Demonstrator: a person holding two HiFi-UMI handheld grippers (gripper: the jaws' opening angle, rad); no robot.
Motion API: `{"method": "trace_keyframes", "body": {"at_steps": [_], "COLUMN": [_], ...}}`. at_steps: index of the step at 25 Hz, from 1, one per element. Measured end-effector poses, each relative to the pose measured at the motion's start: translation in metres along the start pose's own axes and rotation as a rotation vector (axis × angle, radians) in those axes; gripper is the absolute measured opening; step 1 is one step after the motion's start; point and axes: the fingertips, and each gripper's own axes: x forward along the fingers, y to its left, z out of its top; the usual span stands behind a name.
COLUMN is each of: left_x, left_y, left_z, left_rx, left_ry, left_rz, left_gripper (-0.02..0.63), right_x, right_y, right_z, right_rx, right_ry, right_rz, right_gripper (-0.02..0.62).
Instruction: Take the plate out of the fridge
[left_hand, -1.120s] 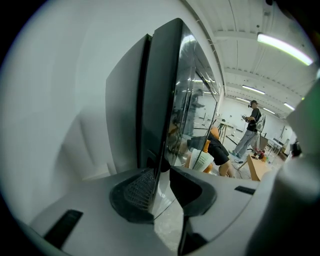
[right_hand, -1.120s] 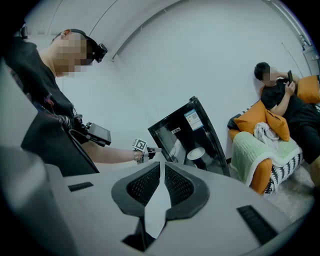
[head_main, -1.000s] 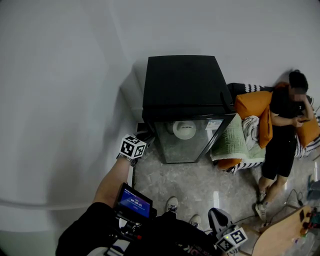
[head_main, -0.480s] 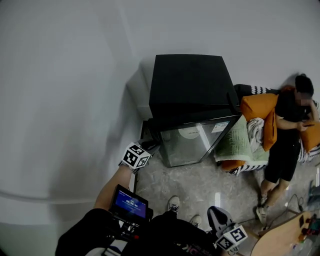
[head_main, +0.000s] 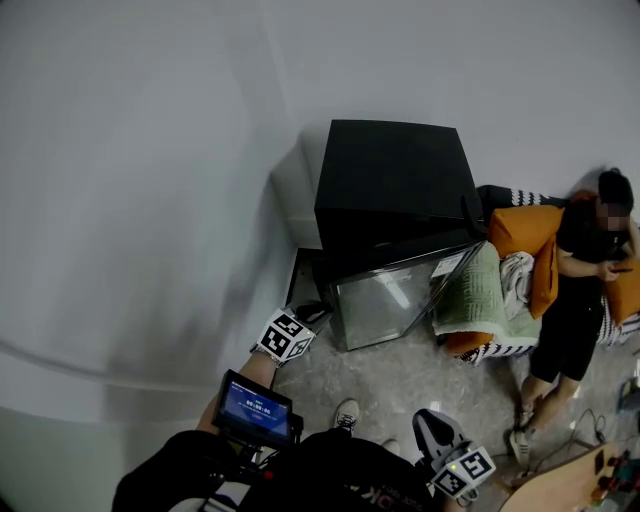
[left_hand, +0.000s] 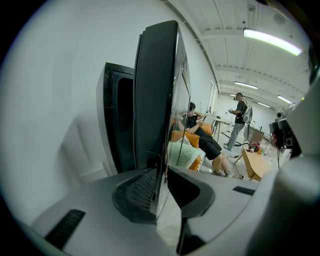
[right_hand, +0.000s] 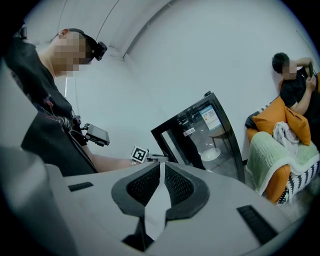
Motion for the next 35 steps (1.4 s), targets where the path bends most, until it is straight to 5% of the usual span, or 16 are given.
{"method": "trace_keyframes", "body": {"at_steps": [10,35], "left_x": [-0.005,-0.015], "left_y": [-0.013,-0.096], "left_z": [-0.003,-0.02], "left_rx": [-0.075,-0.201], "left_ry": [-0.036,-0.073], "left_rz": [0.18,0.448], "left_gripper": [0.071,0.071], "right_x": [-0.028,-0.123], "right_y": [-0.008,-0.021], "right_z": [0.006,-0.006], "right_rx": [-0.014,-0.056], "right_ry": [-0.003,0.017], "right_rz": [0.018,0.074], "right_gripper": [0.015,0.015]}}
